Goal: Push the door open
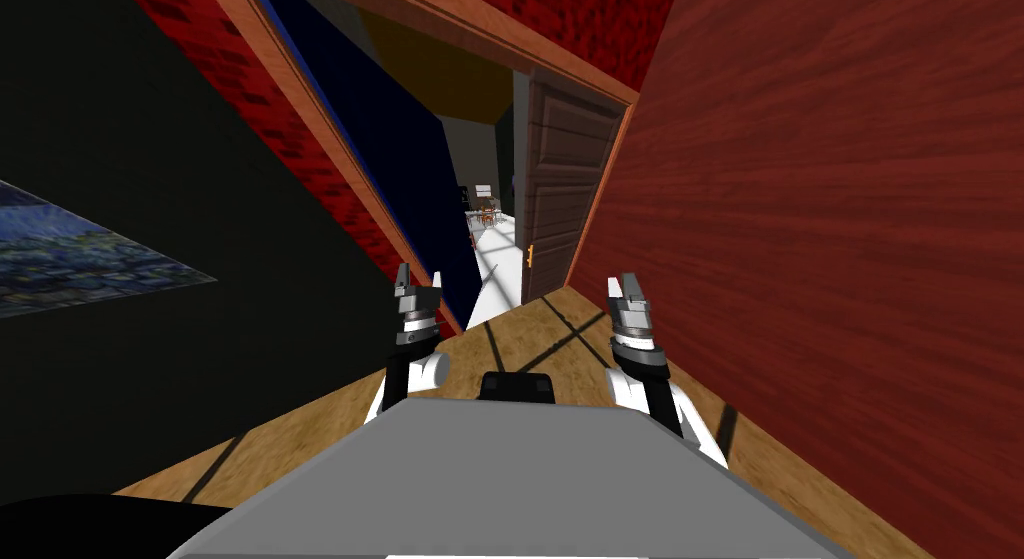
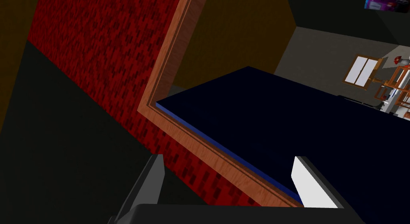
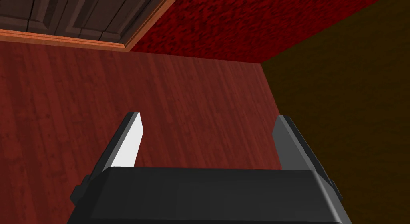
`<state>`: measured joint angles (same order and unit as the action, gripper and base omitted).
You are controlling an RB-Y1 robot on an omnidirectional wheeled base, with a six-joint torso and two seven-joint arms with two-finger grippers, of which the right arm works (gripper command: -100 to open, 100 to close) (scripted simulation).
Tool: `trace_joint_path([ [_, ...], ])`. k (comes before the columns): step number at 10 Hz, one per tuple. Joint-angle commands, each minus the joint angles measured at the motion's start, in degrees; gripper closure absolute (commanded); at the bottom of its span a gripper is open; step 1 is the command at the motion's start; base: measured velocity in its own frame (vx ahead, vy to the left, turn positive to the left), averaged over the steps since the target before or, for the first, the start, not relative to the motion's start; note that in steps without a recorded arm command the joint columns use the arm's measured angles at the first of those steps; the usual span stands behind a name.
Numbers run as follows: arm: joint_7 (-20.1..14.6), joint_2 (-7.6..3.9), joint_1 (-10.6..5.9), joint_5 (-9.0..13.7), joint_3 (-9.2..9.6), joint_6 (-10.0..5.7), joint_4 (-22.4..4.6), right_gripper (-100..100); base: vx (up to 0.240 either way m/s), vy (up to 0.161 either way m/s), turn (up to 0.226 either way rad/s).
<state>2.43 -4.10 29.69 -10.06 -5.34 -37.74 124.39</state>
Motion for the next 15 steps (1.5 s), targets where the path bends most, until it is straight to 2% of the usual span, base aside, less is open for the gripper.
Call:
trace_joint_path([
  [1, 1.5, -0.31, 0.16, -0.53, -0.5, -1.13, -1.64, -100, 0.152, 0.005, 0.046],
  [5, 5.34, -0.7, 1.03, -2.14, -1.3, -4.02, -5.72, -100, 0.128, -0.01, 0.057],
  [6, 6.89, -0.86, 1.39, -2.79, -1.62, -5.18, -7.37, -100, 0.121, -0.01, 0.074],
  [9, 9.44, -1.02, 1.96, -3.86, -2.15, -7.09, -10.07, -100, 0.119, -0.008, 0.047],
  [10, 11.14, -1.12, 2.35, -4.58, -2.5, -8.37, -11.87, -100, 0.139, -0.009, 0.086],
  [14, 14.63, -1.28, 3.14, -6.04, -3.22, -10.99, -15.57, -100, 0.123, -0.019, 0.05],
  [15, 16.43, -1.32, 3.54, -6.8, -3.6, -12.34, -17.48, -100, 0.134, -0.016, 0.087],
])
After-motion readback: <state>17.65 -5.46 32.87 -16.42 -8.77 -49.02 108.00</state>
